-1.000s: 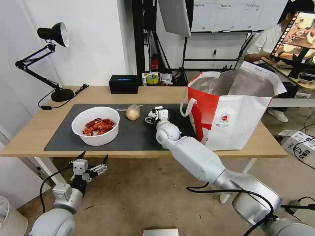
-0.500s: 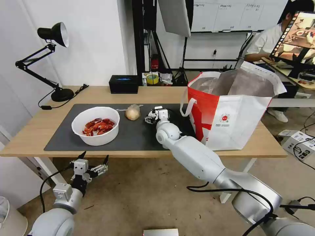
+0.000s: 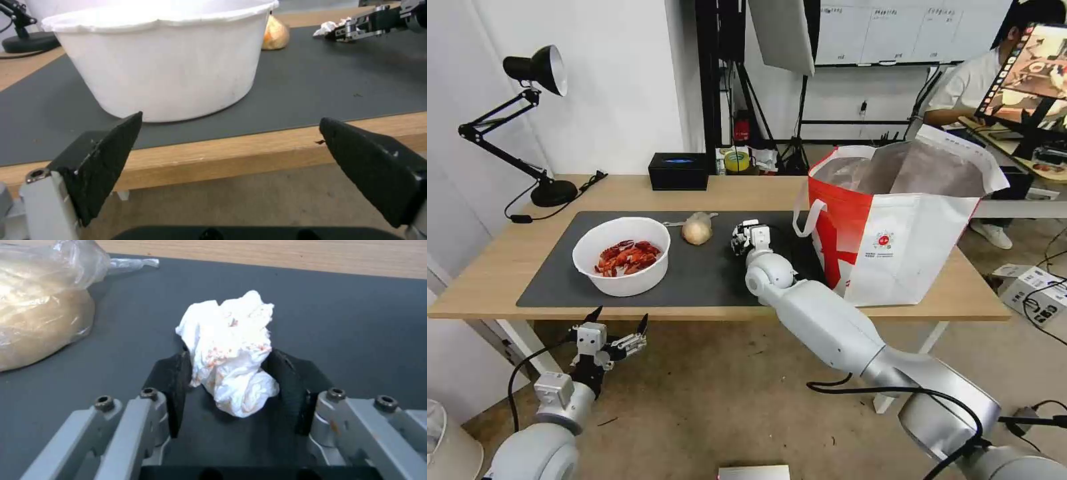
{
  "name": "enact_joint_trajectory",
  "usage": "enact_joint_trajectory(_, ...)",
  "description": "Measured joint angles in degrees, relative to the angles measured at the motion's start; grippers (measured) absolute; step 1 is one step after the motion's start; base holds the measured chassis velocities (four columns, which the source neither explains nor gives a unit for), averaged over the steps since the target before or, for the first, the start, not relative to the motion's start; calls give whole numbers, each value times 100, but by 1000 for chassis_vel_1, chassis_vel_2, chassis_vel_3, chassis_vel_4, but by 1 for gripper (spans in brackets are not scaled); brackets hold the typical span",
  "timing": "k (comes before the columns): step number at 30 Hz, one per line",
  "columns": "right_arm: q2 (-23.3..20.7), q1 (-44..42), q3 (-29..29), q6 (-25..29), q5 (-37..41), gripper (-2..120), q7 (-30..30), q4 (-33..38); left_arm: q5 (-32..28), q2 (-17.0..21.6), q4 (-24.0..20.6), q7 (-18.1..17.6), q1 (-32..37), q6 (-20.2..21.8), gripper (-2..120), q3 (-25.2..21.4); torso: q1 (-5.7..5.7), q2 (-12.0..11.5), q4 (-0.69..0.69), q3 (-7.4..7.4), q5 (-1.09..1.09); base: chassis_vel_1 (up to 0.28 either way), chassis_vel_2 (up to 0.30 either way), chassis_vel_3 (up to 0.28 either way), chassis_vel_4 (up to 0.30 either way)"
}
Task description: Pick up the trash from the table and place it into the takeout bag.
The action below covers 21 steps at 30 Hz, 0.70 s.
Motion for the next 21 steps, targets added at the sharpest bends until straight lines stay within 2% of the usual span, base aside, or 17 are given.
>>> enact_joint_trajectory(6, -27, -4, -5, 7, 0, 34, 2, 26, 0, 4, -11, 1, 9, 1, 100, 2, 0, 0, 0, 0, 0, 0, 0, 0, 0)
enact_joint_trajectory(18, -134, -36, -49, 8, 9, 32, 20, 106, -10, -3, -37, 1, 1, 11, 100, -2, 0, 0, 0, 0, 0, 0, 0, 0, 0)
enact_joint_trajectory(21, -158, -34, -59, 8, 18, 27, 22, 138, -11, -4, -52, 1, 9, 13, 100, 1, 0, 0, 0, 0, 0, 0, 0, 0, 0)
